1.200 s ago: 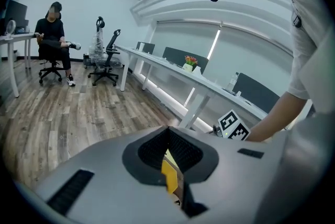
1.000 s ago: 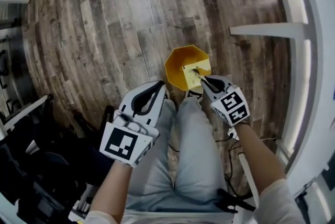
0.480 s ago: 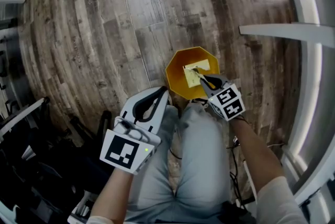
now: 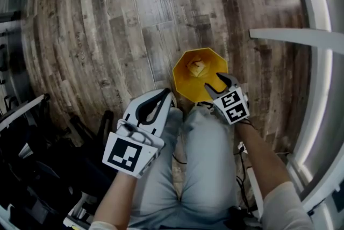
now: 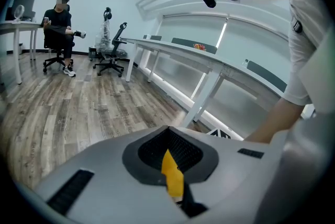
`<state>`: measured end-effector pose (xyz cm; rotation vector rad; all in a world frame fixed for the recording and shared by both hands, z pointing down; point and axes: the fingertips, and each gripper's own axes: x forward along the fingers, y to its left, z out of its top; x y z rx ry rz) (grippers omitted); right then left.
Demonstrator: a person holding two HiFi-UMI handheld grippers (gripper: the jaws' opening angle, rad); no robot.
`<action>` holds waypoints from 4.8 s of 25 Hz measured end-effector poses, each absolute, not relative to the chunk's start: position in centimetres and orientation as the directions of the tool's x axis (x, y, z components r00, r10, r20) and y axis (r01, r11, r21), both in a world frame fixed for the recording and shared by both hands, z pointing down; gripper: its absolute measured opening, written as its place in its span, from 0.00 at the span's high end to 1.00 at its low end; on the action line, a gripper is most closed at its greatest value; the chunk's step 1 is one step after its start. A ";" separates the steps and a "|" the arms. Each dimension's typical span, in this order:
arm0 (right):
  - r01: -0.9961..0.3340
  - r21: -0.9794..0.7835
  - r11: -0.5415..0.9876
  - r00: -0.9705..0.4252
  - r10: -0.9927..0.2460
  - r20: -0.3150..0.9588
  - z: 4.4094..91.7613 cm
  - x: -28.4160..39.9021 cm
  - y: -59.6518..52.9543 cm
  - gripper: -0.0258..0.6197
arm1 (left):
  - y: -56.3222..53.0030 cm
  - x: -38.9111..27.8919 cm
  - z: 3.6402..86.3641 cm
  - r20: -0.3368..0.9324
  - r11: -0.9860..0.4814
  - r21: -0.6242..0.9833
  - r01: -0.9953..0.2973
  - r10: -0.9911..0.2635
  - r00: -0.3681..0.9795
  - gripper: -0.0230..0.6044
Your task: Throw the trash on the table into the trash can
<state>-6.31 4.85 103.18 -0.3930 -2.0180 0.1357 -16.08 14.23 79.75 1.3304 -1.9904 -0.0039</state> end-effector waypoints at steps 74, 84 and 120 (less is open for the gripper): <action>0.179 -0.279 0.943 -0.852 0.290 0.436 38.1 -8.2 6.8 0.91 | 14.8 -12.3 35.3 0.358 0.240 0.353 -0.904 -0.928 -0.107 0.96; 0.080 -0.261 0.962 -0.875 0.194 0.445 37.8 -6.4 5.2 0.91 | 13.1 -11.0 36.0 0.362 0.156 0.342 -0.927 -0.932 -0.023 0.96; -0.592 -0.132 0.795 -0.731 -0.461 0.503 40.4 21.0 -21.7 0.91 | -11.6 7.2 36.3 0.363 -0.349 0.311 -0.884 -0.816 0.450 0.96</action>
